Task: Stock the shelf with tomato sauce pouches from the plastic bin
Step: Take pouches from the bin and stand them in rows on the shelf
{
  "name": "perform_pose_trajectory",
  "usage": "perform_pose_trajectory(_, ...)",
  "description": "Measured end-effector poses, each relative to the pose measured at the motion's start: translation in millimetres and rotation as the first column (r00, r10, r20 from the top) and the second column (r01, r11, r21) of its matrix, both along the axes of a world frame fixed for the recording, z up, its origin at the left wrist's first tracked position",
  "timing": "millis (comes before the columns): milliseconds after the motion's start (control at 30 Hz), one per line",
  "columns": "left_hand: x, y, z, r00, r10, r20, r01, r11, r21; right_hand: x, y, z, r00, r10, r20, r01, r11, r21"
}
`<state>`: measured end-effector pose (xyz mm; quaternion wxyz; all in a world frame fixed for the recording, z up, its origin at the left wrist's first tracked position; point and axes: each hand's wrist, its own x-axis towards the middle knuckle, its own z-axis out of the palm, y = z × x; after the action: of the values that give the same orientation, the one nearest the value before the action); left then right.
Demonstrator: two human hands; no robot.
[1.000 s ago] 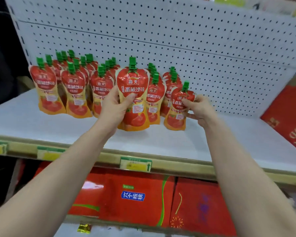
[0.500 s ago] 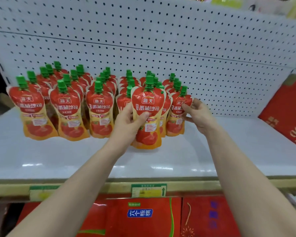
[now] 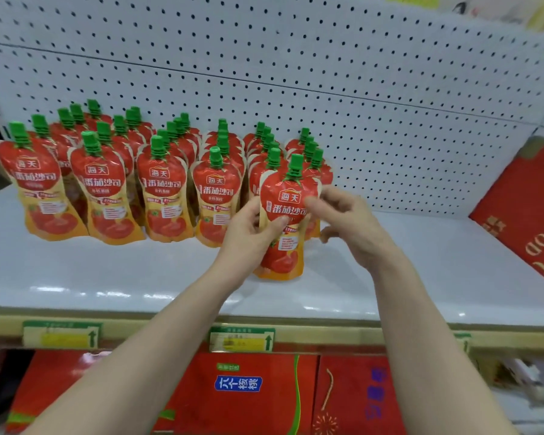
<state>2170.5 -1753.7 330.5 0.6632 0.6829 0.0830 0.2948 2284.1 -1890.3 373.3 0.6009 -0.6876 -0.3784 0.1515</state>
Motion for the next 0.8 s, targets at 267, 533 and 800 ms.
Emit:
perform_pose_trajectory(267, 17, 3, 20, 0.907, 0.387, 0.164, -0.404, 0.697, 0.592, 37, -21, -2, 0.988, -0.081, -0.133, 0.081, 0.997, -0.004)
perform_pose_trajectory(533, 42, 46, 66, 0.855, 0.510, 0.092, -0.327, 0.393, 0.859, 61, 6, -21, 0.978, -0.145, -0.149, 0.140, 0.989, -0.044)
perform_pose_trajectory(800, 53, 48, 60, 0.872, 0.488, 0.033, -0.209, 0.312, 0.927, 53, 17, -41, 0.952, -0.304, 0.028, 0.305, 0.944, -0.123)
